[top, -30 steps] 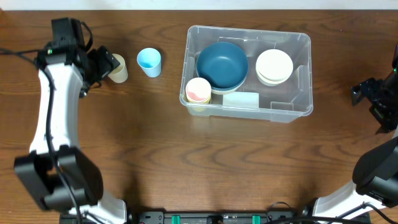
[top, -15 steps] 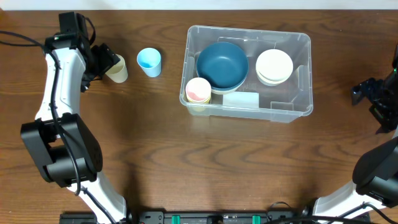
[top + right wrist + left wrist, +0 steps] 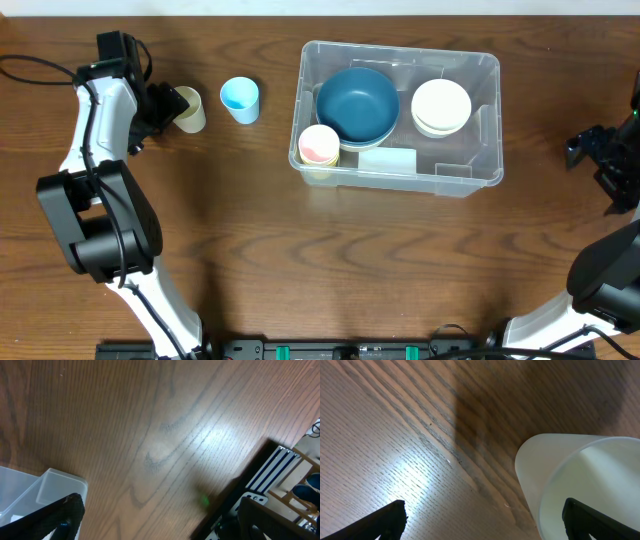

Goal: Pack container
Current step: 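Grasp the cream cup's rim with the left gripper, then carry the cream cup into the bin beside the pink cup and lower, then release the cream cup and move the left gripper to the blue cup, then close the left gripper on the light blue cup's rim and lift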

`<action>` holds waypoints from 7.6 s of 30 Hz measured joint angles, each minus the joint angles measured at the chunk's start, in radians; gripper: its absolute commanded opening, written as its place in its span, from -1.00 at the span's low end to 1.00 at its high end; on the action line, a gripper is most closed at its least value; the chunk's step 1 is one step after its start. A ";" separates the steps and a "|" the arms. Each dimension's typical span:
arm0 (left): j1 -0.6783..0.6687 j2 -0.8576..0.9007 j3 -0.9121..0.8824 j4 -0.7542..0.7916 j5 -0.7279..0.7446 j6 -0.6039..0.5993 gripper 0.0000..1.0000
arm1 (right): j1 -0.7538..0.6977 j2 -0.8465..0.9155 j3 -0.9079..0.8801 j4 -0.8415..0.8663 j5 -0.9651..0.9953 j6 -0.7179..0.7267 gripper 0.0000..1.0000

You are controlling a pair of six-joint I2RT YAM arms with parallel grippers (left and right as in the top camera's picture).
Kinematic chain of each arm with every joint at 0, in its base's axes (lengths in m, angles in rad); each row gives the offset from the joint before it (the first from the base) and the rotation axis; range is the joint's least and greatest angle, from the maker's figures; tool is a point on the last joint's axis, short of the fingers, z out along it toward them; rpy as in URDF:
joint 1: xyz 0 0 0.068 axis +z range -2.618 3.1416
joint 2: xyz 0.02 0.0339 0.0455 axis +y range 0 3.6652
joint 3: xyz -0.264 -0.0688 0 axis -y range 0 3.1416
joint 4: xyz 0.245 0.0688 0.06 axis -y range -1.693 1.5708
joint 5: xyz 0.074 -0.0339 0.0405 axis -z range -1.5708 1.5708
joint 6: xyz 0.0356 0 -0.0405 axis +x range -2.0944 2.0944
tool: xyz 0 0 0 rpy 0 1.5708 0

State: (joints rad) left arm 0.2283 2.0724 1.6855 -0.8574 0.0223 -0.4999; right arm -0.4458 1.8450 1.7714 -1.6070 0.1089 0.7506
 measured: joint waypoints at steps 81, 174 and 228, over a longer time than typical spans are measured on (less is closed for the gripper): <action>-0.526 -0.524 0.032 -0.050 0.216 0.056 -0.88 | 0.000 0.000 0.000 0.000 0.000 0.000 0.99; -0.803 -0.111 0.080 -0.166 0.101 0.142 -0.31 | 0.000 0.000 0.000 0.000 0.000 0.000 0.98; -0.230 0.083 0.239 -0.151 0.035 0.132 0.84 | 0.000 0.000 0.000 0.000 0.000 0.000 0.98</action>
State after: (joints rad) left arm -0.0017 2.1551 1.9244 -1.0088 0.0570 -0.3679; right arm -0.4458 1.8450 1.7714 -1.6070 0.1089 0.7509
